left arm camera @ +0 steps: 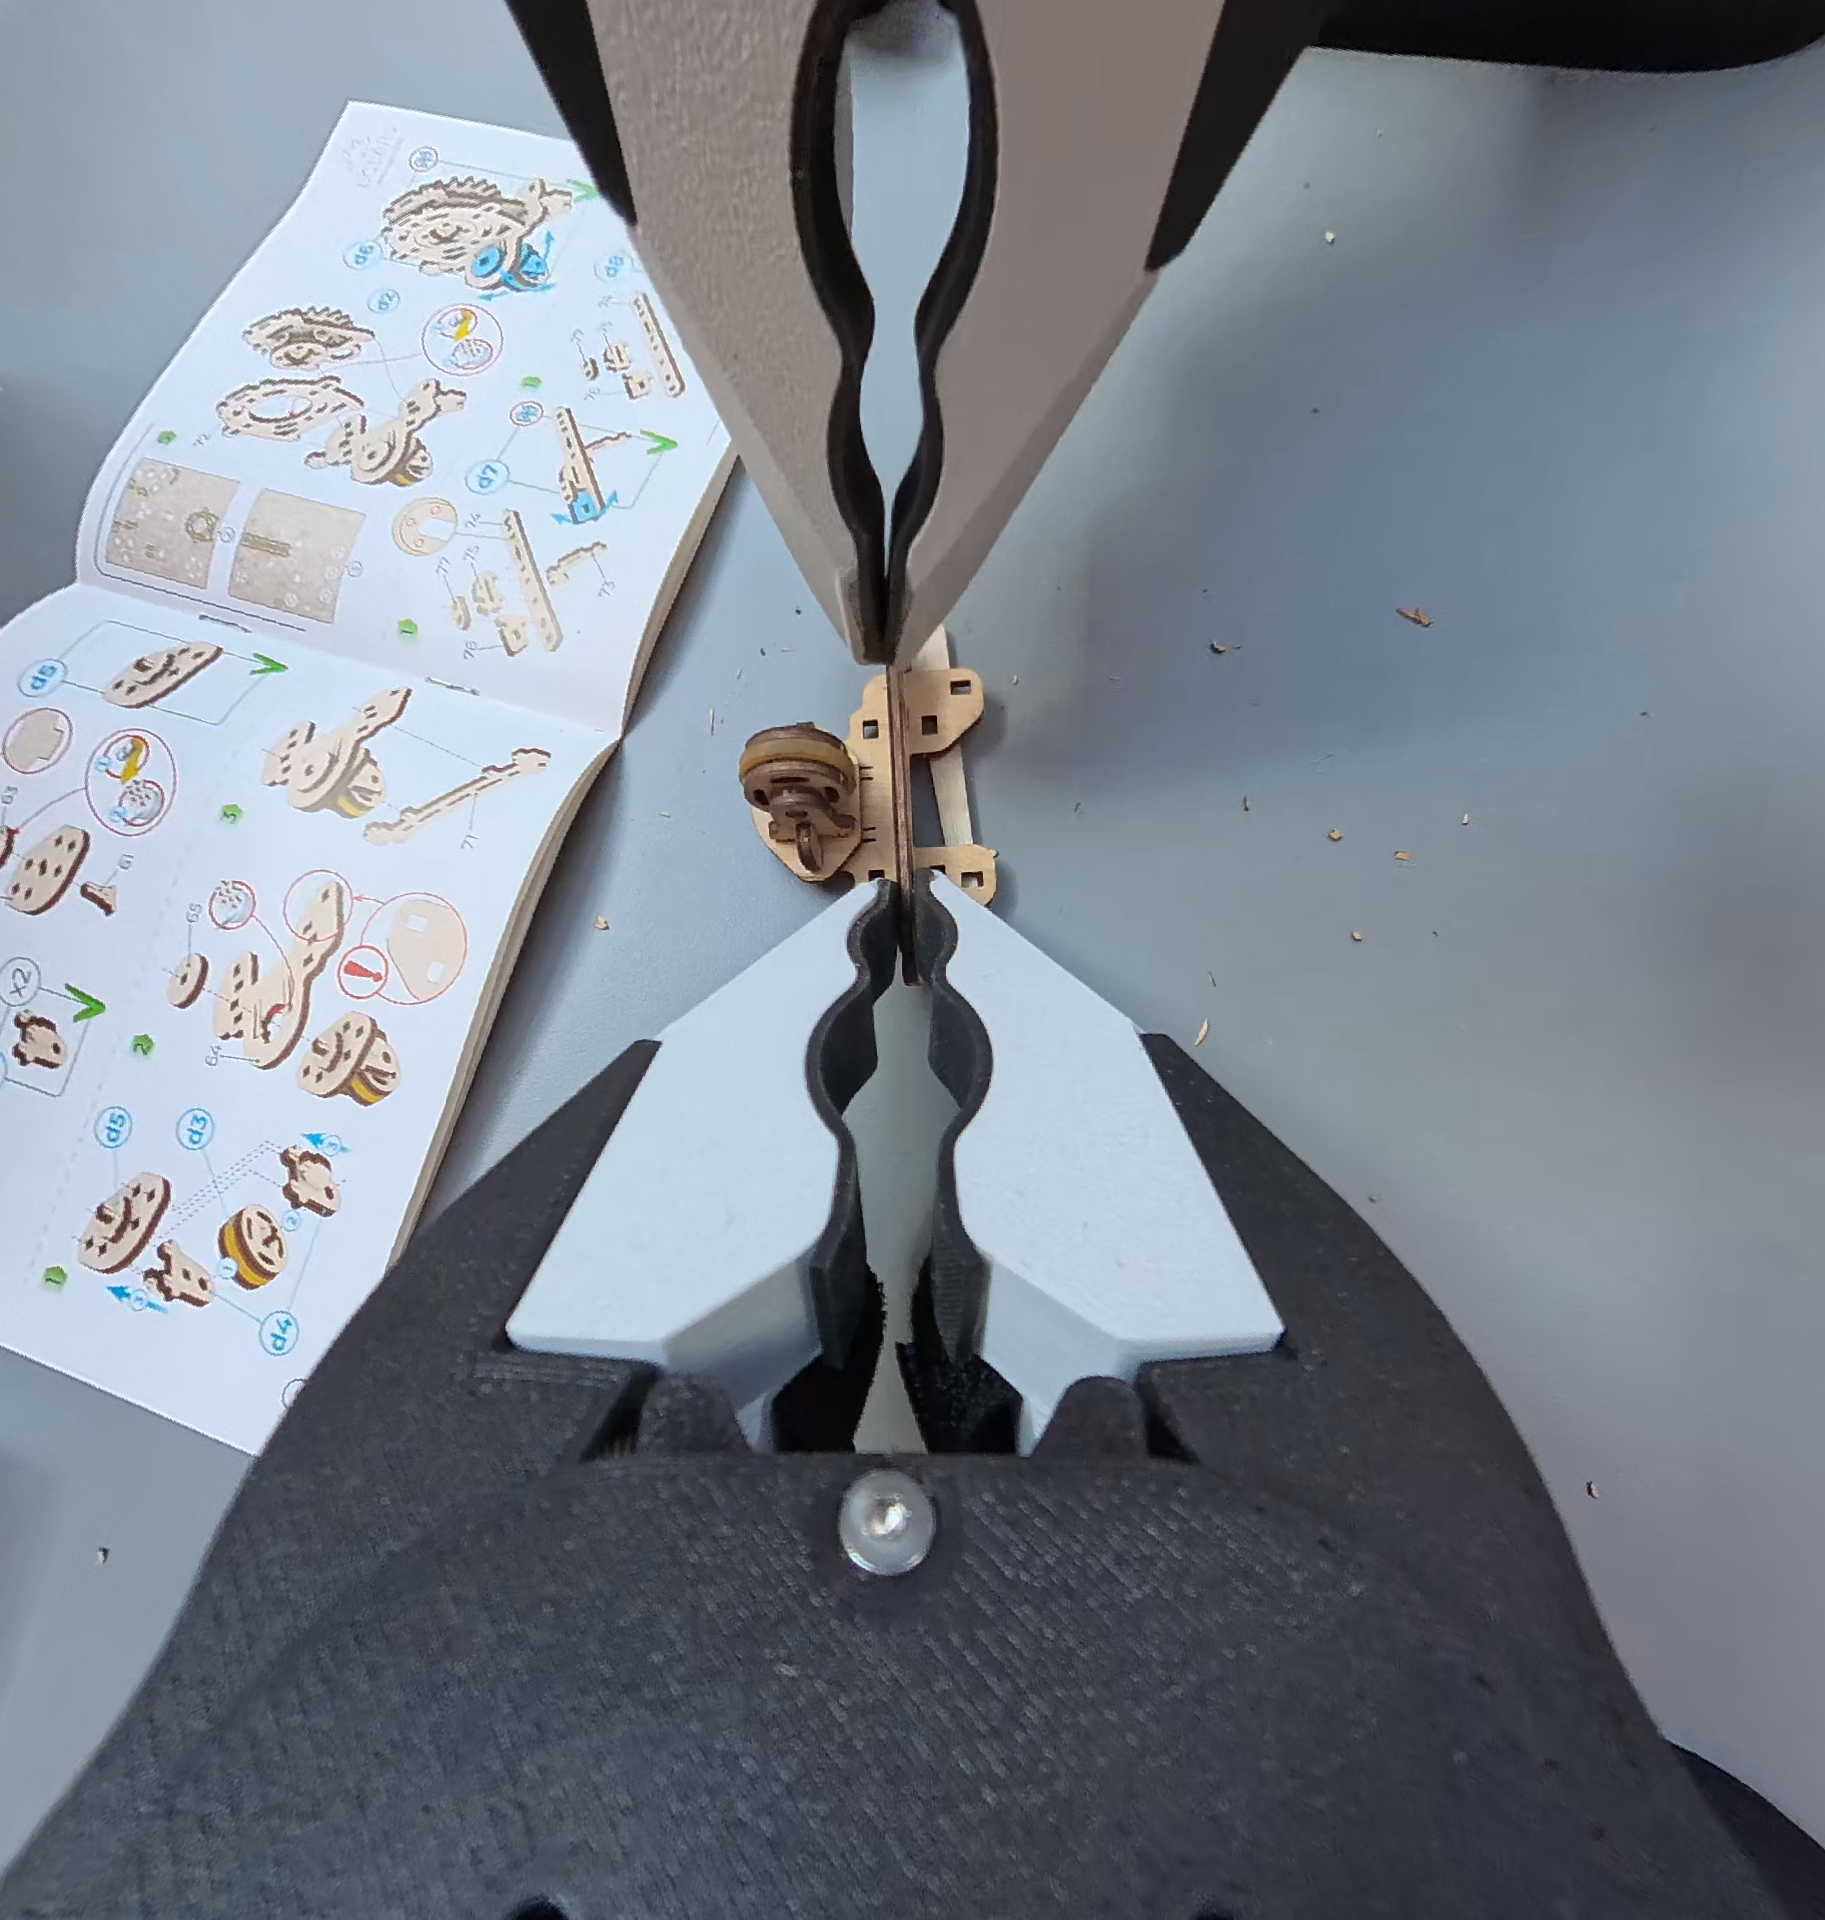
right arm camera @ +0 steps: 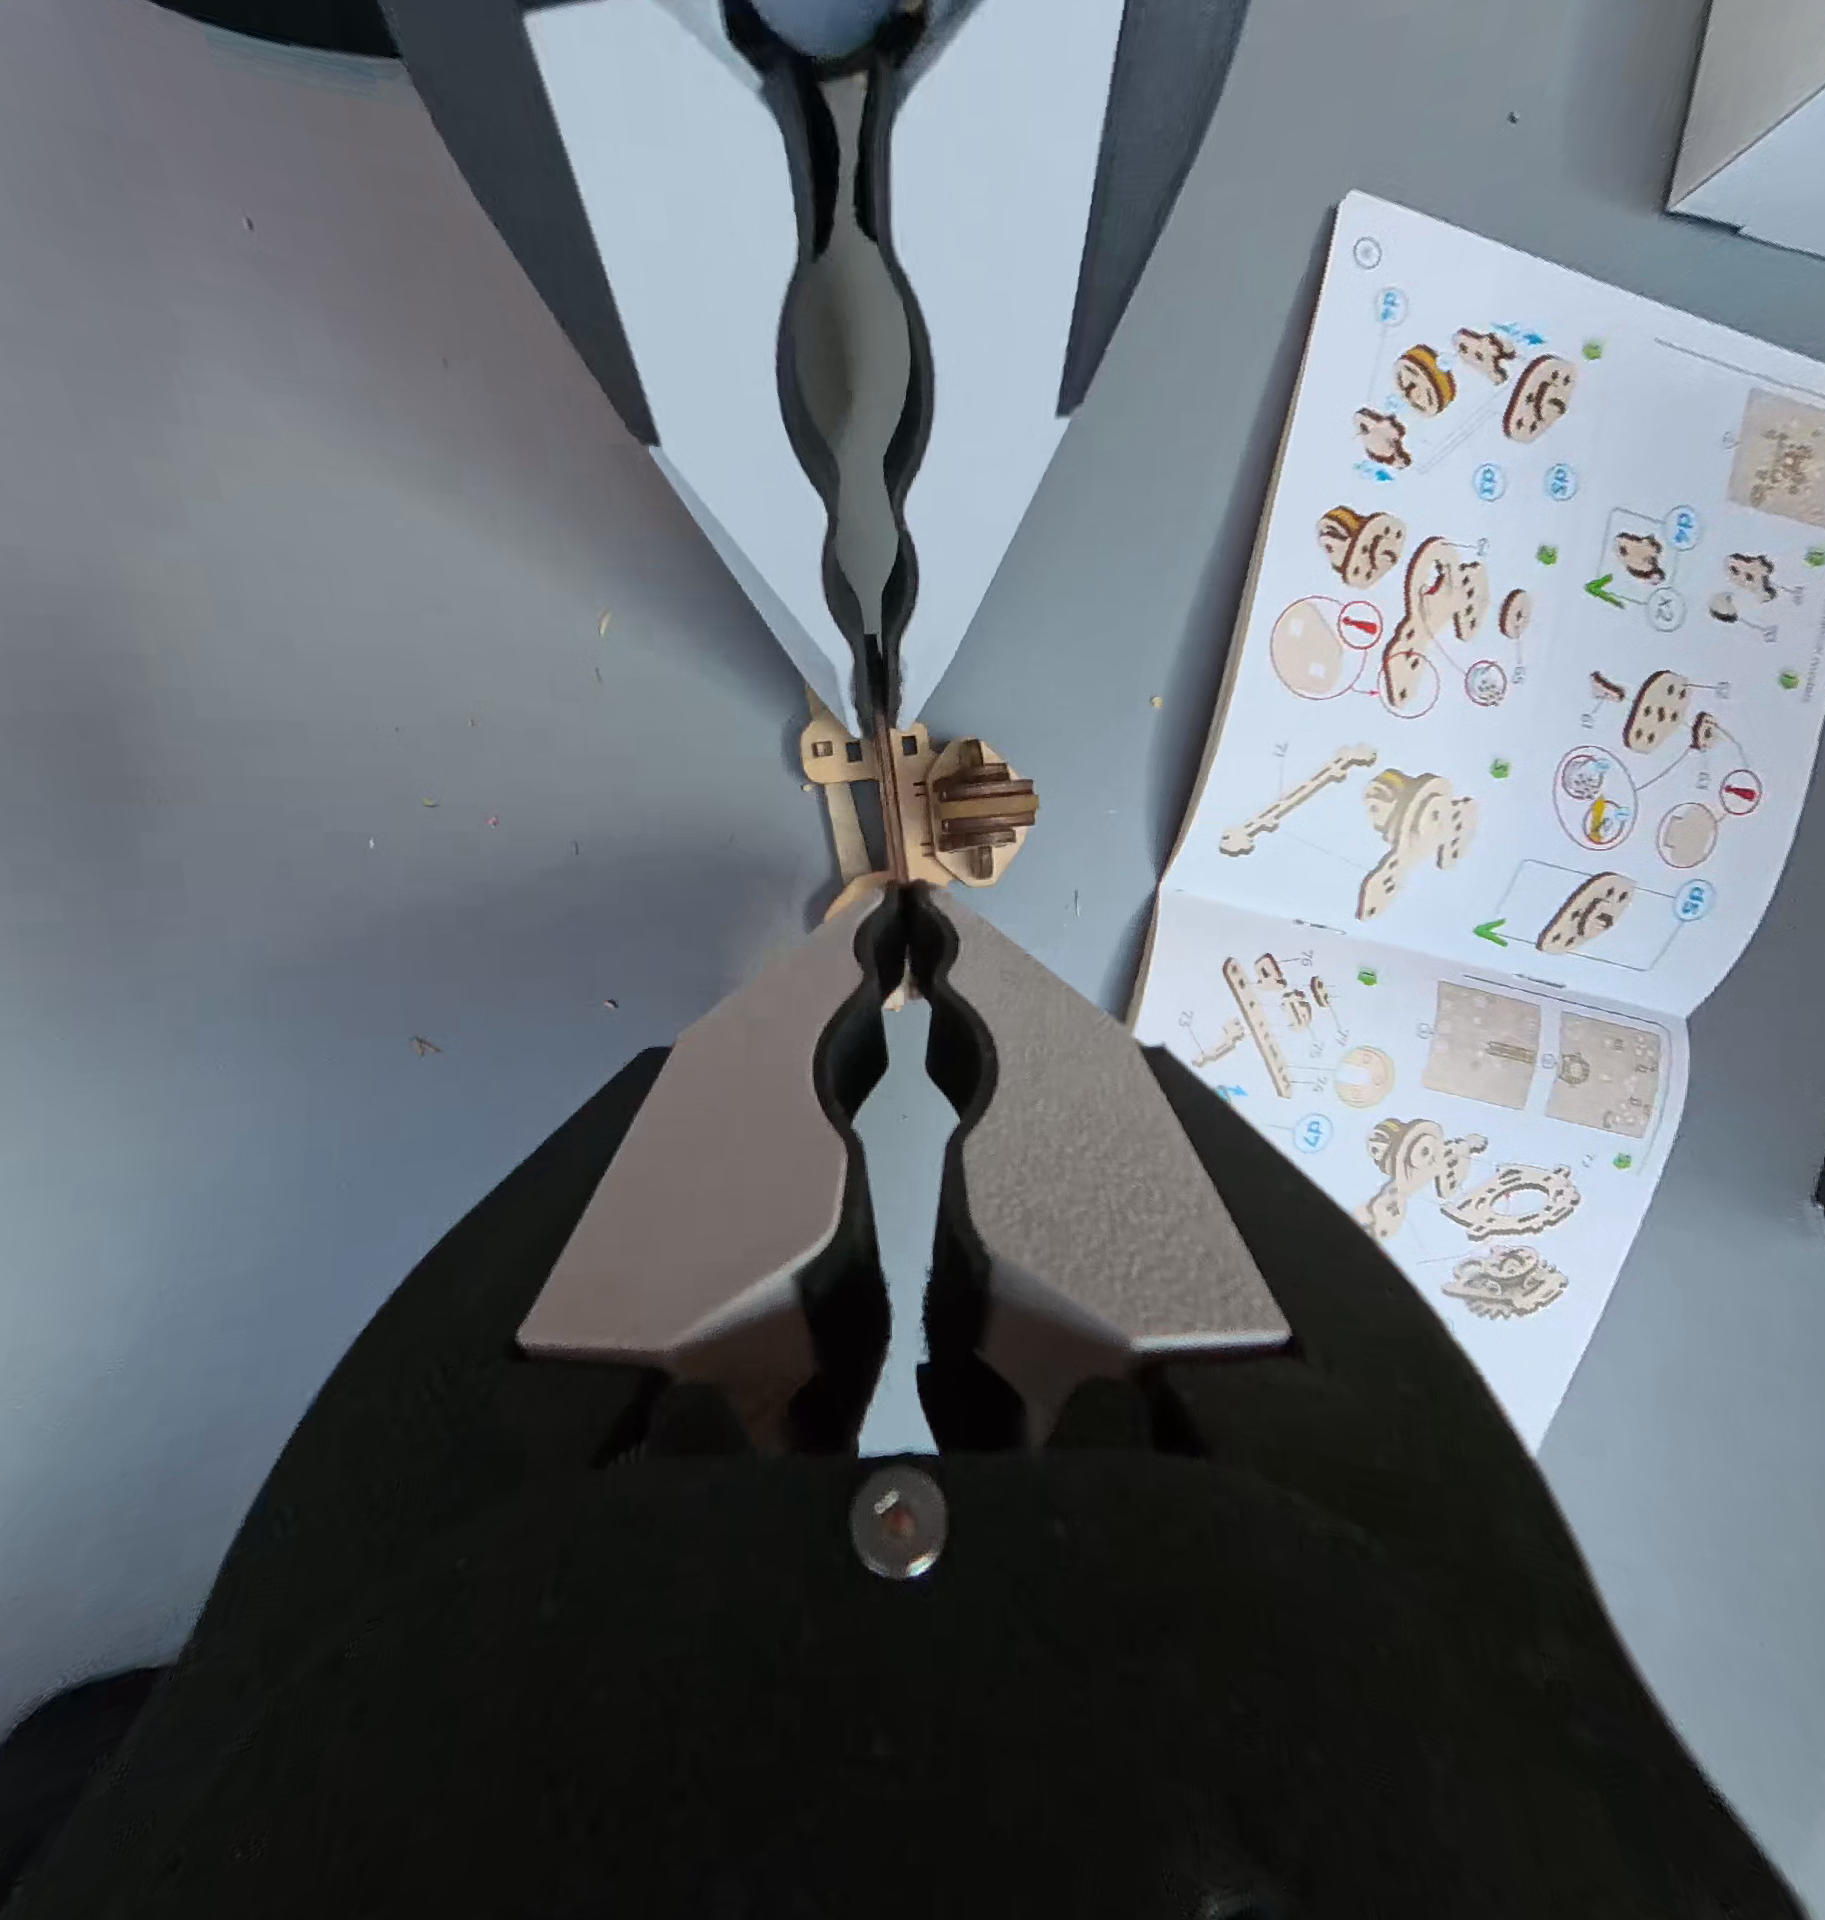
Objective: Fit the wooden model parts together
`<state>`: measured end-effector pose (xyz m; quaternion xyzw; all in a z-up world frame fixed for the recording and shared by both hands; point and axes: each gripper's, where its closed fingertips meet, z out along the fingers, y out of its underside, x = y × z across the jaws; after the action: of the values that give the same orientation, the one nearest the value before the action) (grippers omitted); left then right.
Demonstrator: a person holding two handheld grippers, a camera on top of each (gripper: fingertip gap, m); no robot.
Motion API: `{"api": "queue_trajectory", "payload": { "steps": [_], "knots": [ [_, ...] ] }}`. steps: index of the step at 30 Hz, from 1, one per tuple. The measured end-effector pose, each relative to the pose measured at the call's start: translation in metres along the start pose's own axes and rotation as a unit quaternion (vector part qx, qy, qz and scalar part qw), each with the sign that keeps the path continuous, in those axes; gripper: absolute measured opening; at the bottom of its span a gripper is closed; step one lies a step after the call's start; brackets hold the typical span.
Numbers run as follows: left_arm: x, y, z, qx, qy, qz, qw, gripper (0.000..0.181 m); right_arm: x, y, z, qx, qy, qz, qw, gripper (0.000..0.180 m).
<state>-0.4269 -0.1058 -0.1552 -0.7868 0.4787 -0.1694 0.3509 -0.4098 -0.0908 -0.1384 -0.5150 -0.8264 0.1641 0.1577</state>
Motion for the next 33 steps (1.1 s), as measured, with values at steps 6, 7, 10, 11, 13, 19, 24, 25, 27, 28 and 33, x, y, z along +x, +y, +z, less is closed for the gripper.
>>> {"api": "queue_trajectory", "payload": {
  "steps": [6, 7, 10, 11, 13, 19, 24, 25, 27, 28, 33],
  "knots": [
    [0.0, 0.0, 0.0, 0.0, -0.001, 0.001, 1.0, 0.001, -0.001, 0.0, 0.002, -0.003, 0.002, -0.002, 1.0, 0.0],
    [0.0, 0.0, 0.0, 0.0, -0.002, 0.001, 1.0, 0.001, -0.001, 0.007, 0.009, -0.025, 0.003, -0.003, 1.0, 0.0],
    [0.0, 0.0, 0.0, 0.0, -0.001, 0.0, 1.0, 0.001, 0.004, 0.007, 0.005, -0.023, 0.016, -0.007, 1.0, 0.0],
    [0.0, 0.0, 0.0, 0.0, -0.001, 0.001, 1.0, 0.001, 0.003, 0.001, 0.002, -0.008, 0.013, -0.006, 1.0, 0.001],
    [0.0, 0.0, 0.0, 0.0, -0.001, 0.001, 1.0, 0.001, 0.001, 0.01, 0.012, -0.036, 0.008, -0.006, 0.999, 0.003],
    [-0.001, 0.0, 0.0, -0.001, -0.003, 0.0, 1.0, 0.002, 0.003, 0.002, 0.014, -0.017, 0.018, -0.008, 1.0, 0.0],
    [0.001, 0.0, 0.0, -0.001, -0.002, 0.003, 1.0, 0.001, -0.005, -0.003, 0.006, -0.007, 0.0, -0.006, 1.0, 0.0],
    [0.001, 0.0, 0.0, -0.001, -0.001, 0.001, 1.0, 0.001, -0.001, 0.005, 0.012, -0.03, 0.01, -0.007, 0.999, 0.0],
    [0.0, 0.0, 0.001, 0.0, 0.0, 0.0, 1.0, 0.001, 0.0, 0.007, 0.008, -0.035, 0.012, -0.008, 0.999, 0.0],
    [0.0, 0.0, 0.0, -0.001, 0.0, 0.0, 1.0, 0.001, 0.001, 0.003, 0.004, -0.024, 0.018, -0.011, 0.999, 0.0],
    [0.001, 0.0, 0.001, 0.0, 0.002, -0.001, 1.0, 0.001, 0.002, 0.004, 0.005, -0.031, 0.017, -0.011, 0.999, 0.0]
  ]
}}
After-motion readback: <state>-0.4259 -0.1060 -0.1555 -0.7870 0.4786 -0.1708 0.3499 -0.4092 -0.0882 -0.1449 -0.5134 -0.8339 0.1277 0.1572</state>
